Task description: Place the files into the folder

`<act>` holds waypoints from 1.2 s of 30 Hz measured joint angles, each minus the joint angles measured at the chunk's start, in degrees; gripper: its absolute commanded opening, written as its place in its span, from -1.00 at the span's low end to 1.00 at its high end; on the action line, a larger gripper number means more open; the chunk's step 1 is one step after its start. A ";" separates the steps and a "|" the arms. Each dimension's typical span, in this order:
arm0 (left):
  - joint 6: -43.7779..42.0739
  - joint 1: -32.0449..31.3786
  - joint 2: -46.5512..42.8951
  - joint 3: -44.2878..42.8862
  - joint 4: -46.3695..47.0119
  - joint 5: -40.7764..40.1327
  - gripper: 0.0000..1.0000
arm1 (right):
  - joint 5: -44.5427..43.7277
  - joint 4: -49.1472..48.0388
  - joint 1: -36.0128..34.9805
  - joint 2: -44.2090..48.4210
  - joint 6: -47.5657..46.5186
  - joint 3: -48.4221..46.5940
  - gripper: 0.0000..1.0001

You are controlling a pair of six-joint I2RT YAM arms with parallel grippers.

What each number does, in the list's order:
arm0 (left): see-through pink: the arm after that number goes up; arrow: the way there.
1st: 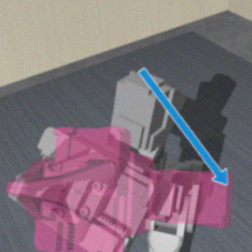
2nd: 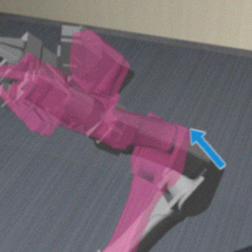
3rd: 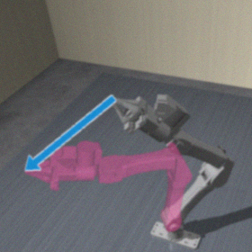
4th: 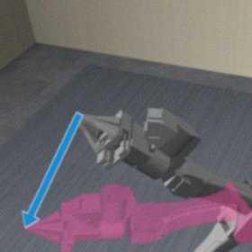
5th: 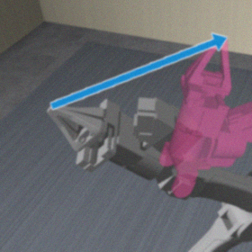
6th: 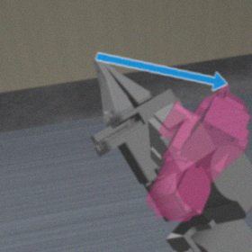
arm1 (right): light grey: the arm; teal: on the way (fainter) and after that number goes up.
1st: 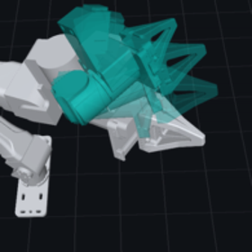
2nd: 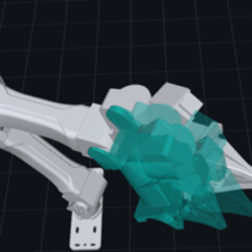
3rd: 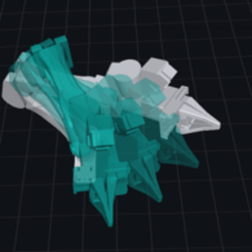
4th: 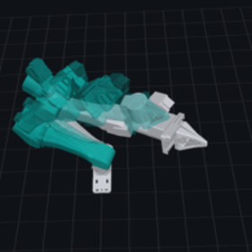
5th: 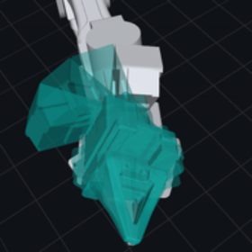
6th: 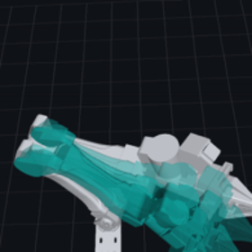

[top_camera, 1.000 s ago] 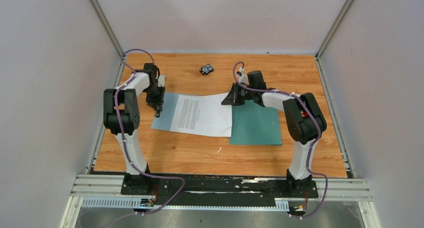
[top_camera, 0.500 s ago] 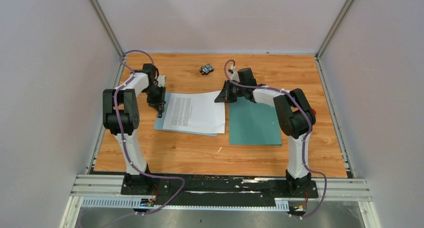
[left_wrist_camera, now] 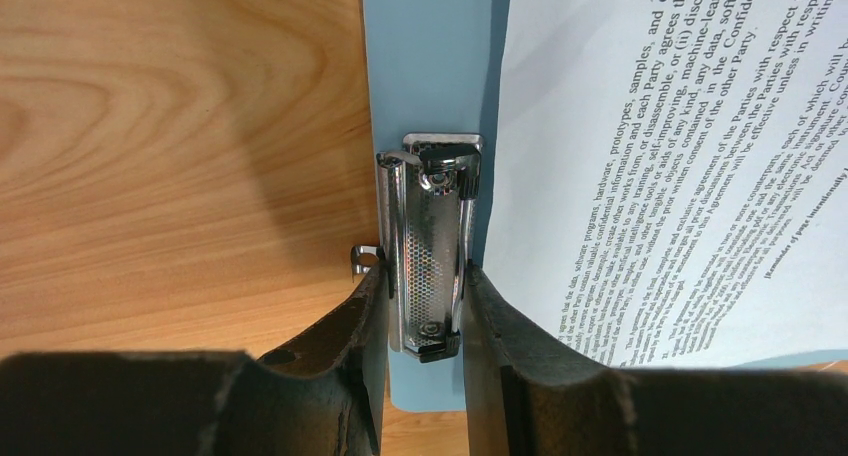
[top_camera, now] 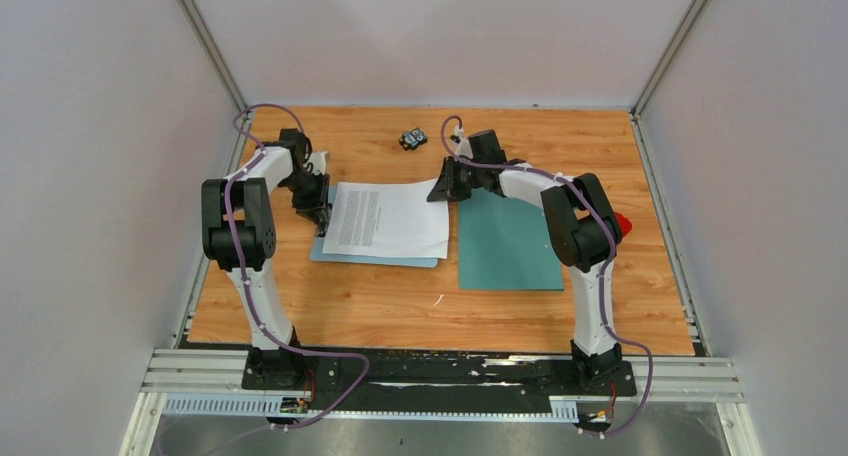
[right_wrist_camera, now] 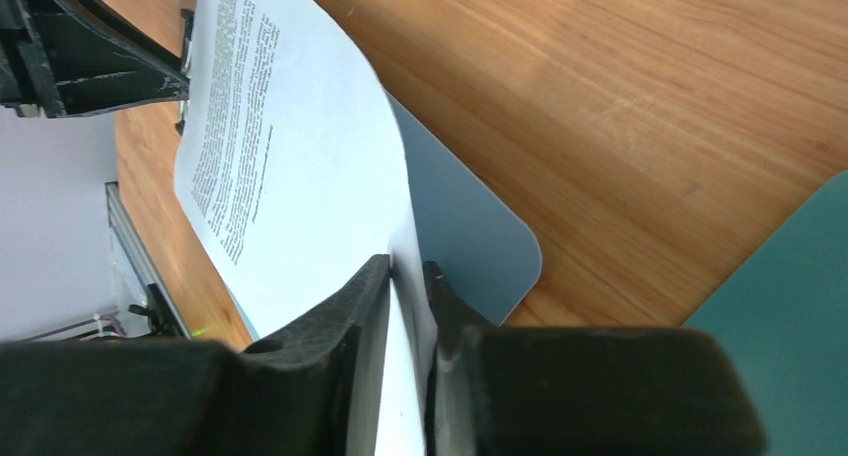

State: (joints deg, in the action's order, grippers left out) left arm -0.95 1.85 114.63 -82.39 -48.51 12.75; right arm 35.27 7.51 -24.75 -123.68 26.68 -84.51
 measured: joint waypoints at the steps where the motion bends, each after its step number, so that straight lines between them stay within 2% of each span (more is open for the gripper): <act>1: 0.02 0.00 0.00 0.00 -0.02 -0.09 -1.00 | -0.48 0.35 0.00 0.00 -0.50 -0.20 -0.51; 3: 0.09 0.00 0.00 0.00 -0.07 -0.24 -1.00 | -1.36 1.70 -0.17 0.00 -1.44 -0.52 -0.42; 6: 0.26 0.00 0.00 0.00 -0.11 -0.66 -1.00 | -3.19 4.48 -0.20 0.02 -2.71 -1.49 -0.16; 15: 1.31 0.02 -1.31 1.81 0.76 -1.99 -1.00 | -9.94 13.16 -0.20 4.55 -5.49 -2.69 0.06; 22: 1.68 0.00 -1.60 2.25 1.03 -2.34 -1.00 | -9.33 10.97 -1.31 11.34 -9.35 -2.49 0.20; 28: 1.70 0.02 -1.68 2.25 1.03 -2.38 -1.00 | -8.15 3.80 -8.24 12.63 -18.84 -1.53 0.29; 36: 1.66 0.02 -1.68 2.43 1.22 -2.32 -1.00 | -8.22 2.12 -18.34 1.75 -31.80 -9.73 0.36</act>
State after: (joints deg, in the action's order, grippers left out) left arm 0.71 1.87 112.95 -79.96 -47.29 10.44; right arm 27.05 9.63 -43.09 -121.93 -5.13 -94.24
